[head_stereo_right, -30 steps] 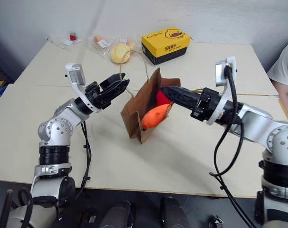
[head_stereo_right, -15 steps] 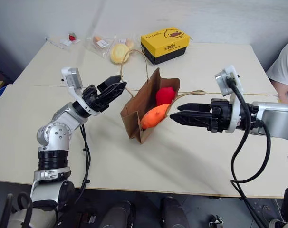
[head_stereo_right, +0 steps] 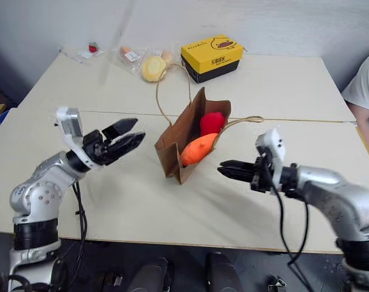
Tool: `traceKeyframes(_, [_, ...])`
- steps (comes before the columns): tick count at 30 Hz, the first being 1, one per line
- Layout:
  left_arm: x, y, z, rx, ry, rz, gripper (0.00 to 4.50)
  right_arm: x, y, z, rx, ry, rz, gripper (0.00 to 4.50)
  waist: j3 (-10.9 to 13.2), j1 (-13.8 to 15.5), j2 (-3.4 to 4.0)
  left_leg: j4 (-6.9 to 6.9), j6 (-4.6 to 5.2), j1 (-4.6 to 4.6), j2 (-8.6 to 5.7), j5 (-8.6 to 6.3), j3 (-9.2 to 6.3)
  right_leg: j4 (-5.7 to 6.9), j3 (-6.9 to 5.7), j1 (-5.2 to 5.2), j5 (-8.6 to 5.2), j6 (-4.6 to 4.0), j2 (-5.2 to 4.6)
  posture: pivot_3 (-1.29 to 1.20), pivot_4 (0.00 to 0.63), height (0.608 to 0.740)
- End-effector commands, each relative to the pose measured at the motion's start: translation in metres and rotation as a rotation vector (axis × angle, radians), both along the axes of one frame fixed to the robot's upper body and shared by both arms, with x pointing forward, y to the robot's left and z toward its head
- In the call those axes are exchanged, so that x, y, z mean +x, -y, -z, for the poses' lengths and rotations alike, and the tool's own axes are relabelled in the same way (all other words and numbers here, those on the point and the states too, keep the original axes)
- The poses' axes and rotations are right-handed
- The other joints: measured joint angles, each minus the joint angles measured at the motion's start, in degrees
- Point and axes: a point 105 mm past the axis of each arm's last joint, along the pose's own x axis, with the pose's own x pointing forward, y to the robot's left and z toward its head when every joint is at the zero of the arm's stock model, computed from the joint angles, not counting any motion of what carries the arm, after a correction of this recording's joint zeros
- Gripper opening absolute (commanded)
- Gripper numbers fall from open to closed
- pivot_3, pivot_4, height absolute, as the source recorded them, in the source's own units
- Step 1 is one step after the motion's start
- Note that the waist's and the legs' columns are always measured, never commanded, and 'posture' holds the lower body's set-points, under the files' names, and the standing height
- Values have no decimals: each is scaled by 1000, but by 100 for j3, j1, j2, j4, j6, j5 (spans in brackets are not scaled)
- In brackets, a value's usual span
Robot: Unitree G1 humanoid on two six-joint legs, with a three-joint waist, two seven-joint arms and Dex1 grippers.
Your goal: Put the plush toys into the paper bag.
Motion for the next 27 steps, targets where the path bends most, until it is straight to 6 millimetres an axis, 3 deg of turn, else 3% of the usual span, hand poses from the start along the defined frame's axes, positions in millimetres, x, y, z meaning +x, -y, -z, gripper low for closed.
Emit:
traceKeyframes(1, [-14,16,1,65,64,18,4500,-1,-11,-8,-15,149,-20,23,0,16,0,0,0,0,-2,0,0,-1,0,0,0,0,-2,0,150,740])
traceKeyframes(11, [-15,36,27,164,89,17,4500,7,-46,-8,22,220,-74,23,0,-30,1,-1,-2,10,-2,1,1,3,1,5,0,0,0,0,150,740])
traceKeyframes(17, [-17,45,31,165,103,63,4500,11,-61,-11,36,234,-70,23,0,-30,1,-2,-2,10,-2,1,1,2,1,4,0,0,-1,0,150,740])
traceKeyframes(27, [2,46,38,176,116,14,4500,28,-75,-4,-2,262,-11,23,0,-31,2,0,-1,10,-3,1,2,4,0,4,0,0,-1,0,150,740])
